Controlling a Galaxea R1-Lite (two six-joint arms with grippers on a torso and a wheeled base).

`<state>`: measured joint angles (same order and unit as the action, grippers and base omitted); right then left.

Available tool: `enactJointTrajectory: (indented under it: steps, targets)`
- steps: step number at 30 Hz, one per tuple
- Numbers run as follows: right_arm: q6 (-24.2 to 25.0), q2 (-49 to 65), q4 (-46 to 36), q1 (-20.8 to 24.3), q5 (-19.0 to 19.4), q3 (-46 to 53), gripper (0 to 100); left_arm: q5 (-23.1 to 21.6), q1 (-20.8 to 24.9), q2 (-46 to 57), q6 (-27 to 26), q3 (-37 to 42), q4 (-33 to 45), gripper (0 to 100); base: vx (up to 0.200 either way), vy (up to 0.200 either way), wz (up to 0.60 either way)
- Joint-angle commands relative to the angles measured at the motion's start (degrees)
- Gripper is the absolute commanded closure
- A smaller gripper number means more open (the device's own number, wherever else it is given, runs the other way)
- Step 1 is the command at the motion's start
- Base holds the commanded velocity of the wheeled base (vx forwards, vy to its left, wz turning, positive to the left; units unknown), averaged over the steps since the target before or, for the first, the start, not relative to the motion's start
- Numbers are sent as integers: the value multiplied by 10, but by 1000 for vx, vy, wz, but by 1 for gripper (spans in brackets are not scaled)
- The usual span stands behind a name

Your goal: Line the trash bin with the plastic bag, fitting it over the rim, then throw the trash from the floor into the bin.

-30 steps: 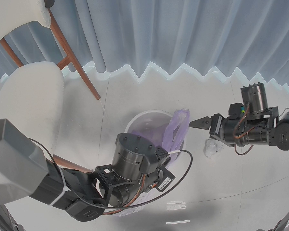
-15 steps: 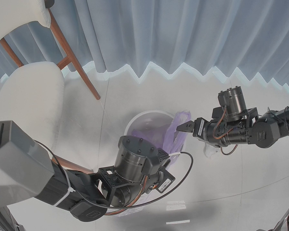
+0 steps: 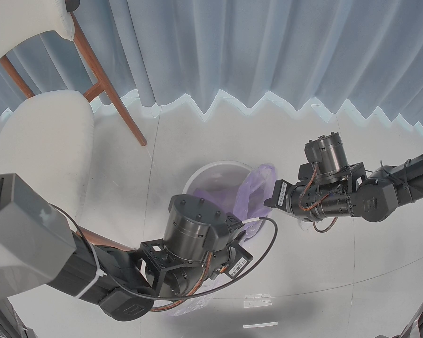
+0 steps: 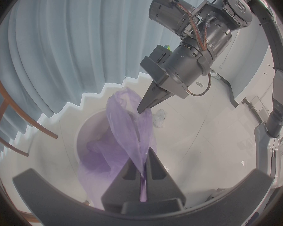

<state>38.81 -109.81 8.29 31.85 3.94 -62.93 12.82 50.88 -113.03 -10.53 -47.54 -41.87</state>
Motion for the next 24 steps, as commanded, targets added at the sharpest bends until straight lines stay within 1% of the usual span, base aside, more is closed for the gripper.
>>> enactJointTrajectory:
  steps: [1,5,8,10,13,14,17,20,24]
  targets:
    - [-1,-3,1,11,-2,-1,100,-1,0,5,2,1,1,100,0,0,0]
    - [-4,-1,5,10,-17,-13,100,0,-1,10,9,2,1,100,0,0,0]
    - [-5,2,4,8,-18,-26,100,-1,-1,10,24,0,0,100,0,0,0]
    - [-6,3,4,7,-18,-28,100,-2,0,10,24,1,0,100,0,0,0]
    - [-21,5,4,3,-19,-38,100,-2,2,10,24,-2,-11,100,0,0,0]
    - [-35,5,5,0,-21,-41,100,-2,2,10,24,-9,-13,0,0,0,0]
    - [-87,5,16,-26,-21,-50,100,1,-4,20,25,-12,-9,0,0,0,0]
    - [-136,6,41,-52,-18,-44,100,1,-32,40,25,-5,-6,0,0,0,0]
    - [-168,5,77,-62,-14,-22,100,-1,-68,67,25,3,-4,0,0,0,0]
